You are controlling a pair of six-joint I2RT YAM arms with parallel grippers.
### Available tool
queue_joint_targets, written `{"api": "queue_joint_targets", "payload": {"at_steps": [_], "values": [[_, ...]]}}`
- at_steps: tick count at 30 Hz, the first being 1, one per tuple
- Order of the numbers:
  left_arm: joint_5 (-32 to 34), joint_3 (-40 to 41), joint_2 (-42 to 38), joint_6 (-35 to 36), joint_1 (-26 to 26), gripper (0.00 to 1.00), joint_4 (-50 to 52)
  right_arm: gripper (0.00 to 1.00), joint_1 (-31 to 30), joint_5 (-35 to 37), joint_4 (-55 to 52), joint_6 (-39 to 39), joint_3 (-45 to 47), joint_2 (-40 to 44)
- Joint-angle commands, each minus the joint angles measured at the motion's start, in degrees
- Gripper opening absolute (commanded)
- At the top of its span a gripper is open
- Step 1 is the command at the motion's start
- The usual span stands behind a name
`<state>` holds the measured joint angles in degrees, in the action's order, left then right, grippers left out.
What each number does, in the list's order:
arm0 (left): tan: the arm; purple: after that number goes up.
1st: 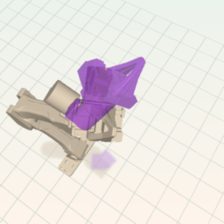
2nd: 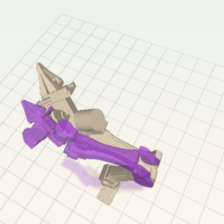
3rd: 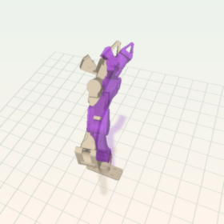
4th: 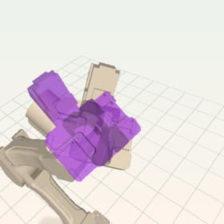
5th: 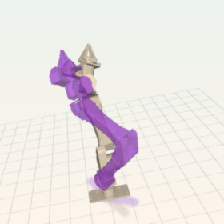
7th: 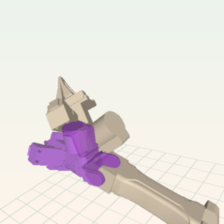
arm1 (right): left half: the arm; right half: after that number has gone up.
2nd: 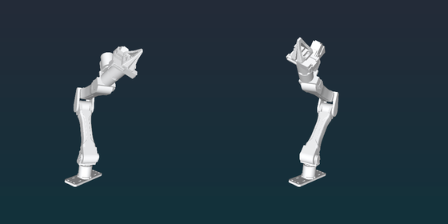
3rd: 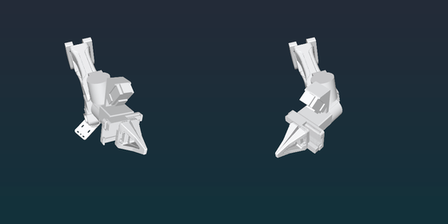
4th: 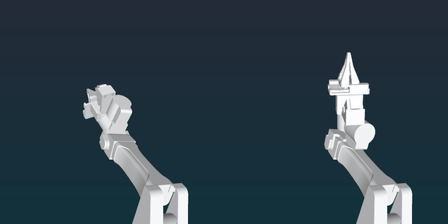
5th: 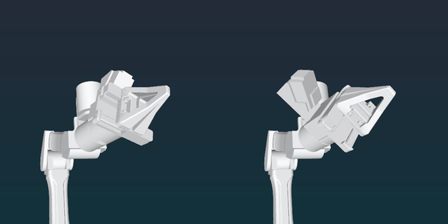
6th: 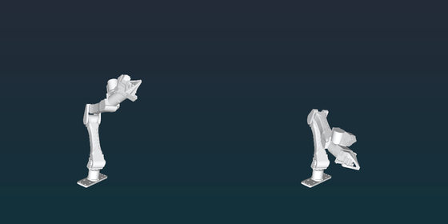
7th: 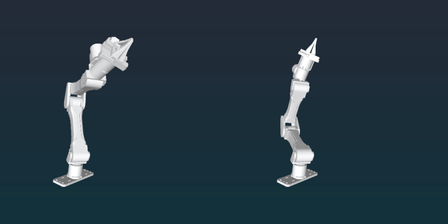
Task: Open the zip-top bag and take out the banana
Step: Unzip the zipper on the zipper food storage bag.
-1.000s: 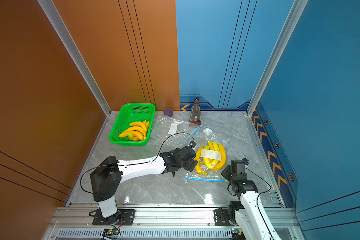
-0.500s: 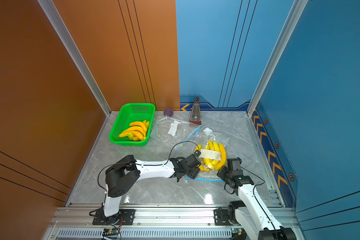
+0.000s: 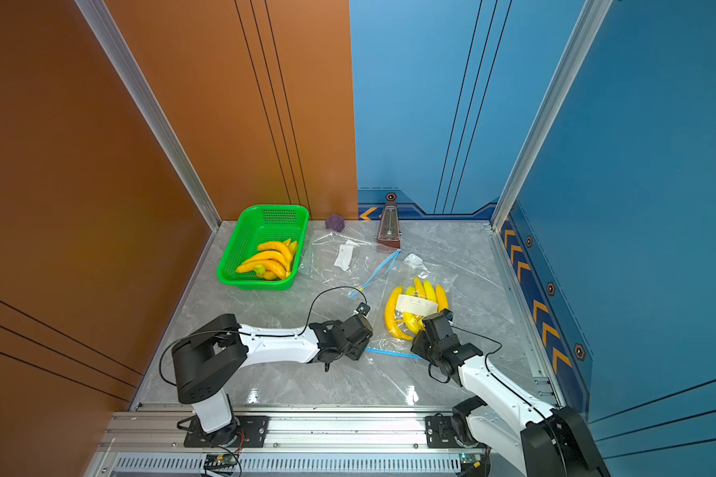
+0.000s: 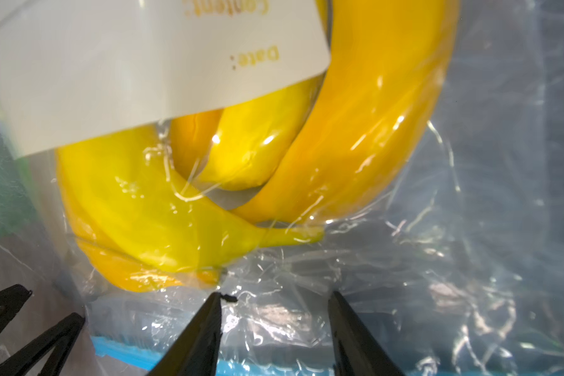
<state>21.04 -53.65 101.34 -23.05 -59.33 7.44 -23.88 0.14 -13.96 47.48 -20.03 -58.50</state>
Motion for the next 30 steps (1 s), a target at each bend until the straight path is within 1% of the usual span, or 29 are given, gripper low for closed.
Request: {"api": "queue_joint_targets", "payload": {"at_steps": [1, 4, 6, 9, 13, 16, 21, 25, 27, 30], "values": [[0.29, 4.39, -4.15, -0.99, 1.17, 0.70, -3.16, 0.53, -1.96, 3.69, 1.74, 2.94, -0.16, -1.44], [-4.31, 4.53, -6.04, -1.34, 1.88, 0.71, -5.63, 0.54, -2.14, 5.85, 0.07, 2.60, -0.30, 0.91], [-7.50, 2.30, -4.89, -1.29, 2.09, 0.72, -6.17, 0.56, -1.35, 7.63, -2.45, 1.32, -0.87, 3.21], [-12.98, -0.77, -1.71, -2.41, 2.79, 0.71, -8.63, 0.56, 1.42, 7.01, -5.41, -0.47, -1.34, 5.56], [-14.22, -5.01, 2.85, -2.50, 3.30, 0.67, -8.76, 0.56, 3.94, 5.66, -6.87, -1.51, -0.59, 7.45], [-16.89, -8.26, 5.83, -2.92, 3.98, 0.64, -9.15, 0.56, 4.34, 5.30, -6.80, -1.51, 0.01, 8.13], [-19.01, -11.01, 9.64, -3.30, 4.11, 0.59, -9.09, 0.56, 4.41, 5.30, -6.74, -1.55, 0.31, 8.21], [-19.07, -11.85, 11.37, -3.42, 4.09, 0.48, -9.00, 0.56, 4.45, 5.21, -6.36, -1.43, 0.76, 8.30], [-18.61, -11.66, 11.51, -3.49, 4.11, 0.41, -9.01, 0.56, 4.45, 5.05, -6.12, -1.41, 0.71, 8.18], [-17.51, -11.15, 10.88, -3.67, 4.13, 0.26, -9.02, 0.56, 4.52, 5.08, -6.13, -1.60, 0.53, 8.22]]}}
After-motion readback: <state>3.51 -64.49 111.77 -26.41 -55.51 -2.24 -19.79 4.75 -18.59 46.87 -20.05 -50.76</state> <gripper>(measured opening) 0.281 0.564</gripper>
